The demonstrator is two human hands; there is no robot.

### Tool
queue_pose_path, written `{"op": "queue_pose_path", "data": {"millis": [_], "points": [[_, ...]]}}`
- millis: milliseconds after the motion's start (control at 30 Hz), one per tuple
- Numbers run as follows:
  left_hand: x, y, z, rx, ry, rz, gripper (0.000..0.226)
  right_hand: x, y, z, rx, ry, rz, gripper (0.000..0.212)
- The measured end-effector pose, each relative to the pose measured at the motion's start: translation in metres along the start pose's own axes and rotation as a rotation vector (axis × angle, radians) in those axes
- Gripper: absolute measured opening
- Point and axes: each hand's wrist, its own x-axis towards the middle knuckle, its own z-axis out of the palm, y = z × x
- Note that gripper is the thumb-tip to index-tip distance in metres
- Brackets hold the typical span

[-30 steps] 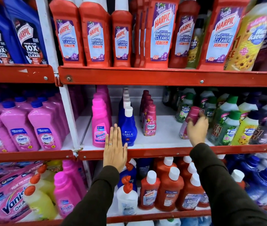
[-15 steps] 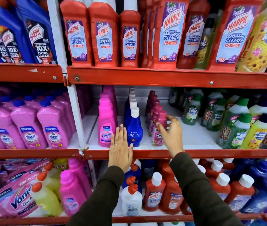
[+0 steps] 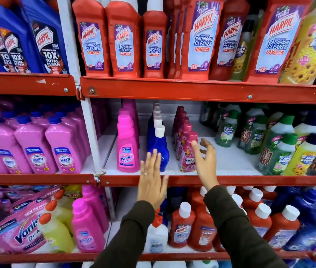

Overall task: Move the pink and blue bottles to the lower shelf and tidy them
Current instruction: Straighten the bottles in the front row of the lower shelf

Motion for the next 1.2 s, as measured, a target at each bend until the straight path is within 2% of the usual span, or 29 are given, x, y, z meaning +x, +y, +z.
{"op": "queue_pose_path", "data": {"millis": [67, 100, 200, 267, 333, 467, 800, 900, 1033, 1067, 1133, 1200], "points": [[0.001, 0.025, 0.005, -0.178, -0.019, 0.093, 0.070, -0.004, 0.006, -0.002, 0.148, -0.017, 0.143, 0.062], [0.004, 0.040, 0.007, -0.304, -0.045, 0.085, 0.066, -0.007, 0.009, -0.003, 0.200, -0.036, 0.205, 0.065], [0.021, 0.076, 0.009, -0.679, -0.198, -0.184, 0.056, -0.012, 0.014, -0.007, 0.250, -0.099, 0.300, 0.072], [0.035, 0.088, 0.008, -0.796, -0.299, -0.405, 0.058, -0.012, 0.015, -0.009, 0.239, -0.152, 0.313, 0.073], [0.050, 0.090, 0.006, -0.817, -0.371, -0.516, 0.059, -0.011, 0.012, -0.009, 0.204, -0.212, 0.321, 0.070], [0.069, 0.088, 0.009, -0.842, -0.430, -0.602, 0.051, -0.008, 0.009, -0.009, 0.067, -0.244, 0.300, 0.072], [0.068, 0.083, 0.011, -0.837, -0.473, -0.597, 0.059, -0.007, 0.011, -0.014, 0.151, -0.282, 0.293, 0.065], [0.053, 0.080, 0.009, -0.821, -0.330, -0.556, 0.061, -0.016, 0.011, -0.012, 0.199, -0.120, 0.221, 0.056], [0.024, 0.073, -0.006, -0.943, 0.096, -0.451, 0.044, -0.045, 0.007, -0.002, 0.237, 0.167, 0.014, 0.038], [0.020, 0.070, -0.011, -0.936, 0.202, -0.429, 0.046, -0.052, 0.004, 0.005, 0.265, 0.164, -0.030, 0.032], [0.017, 0.062, -0.018, -0.908, 0.352, -0.397, 0.051, -0.066, -0.002, 0.020, 0.297, 0.041, -0.071, 0.027], [0.019, 0.056, -0.023, -0.904, 0.391, -0.434, 0.052, -0.073, -0.007, 0.036, 0.300, -0.143, -0.029, 0.034]]}}
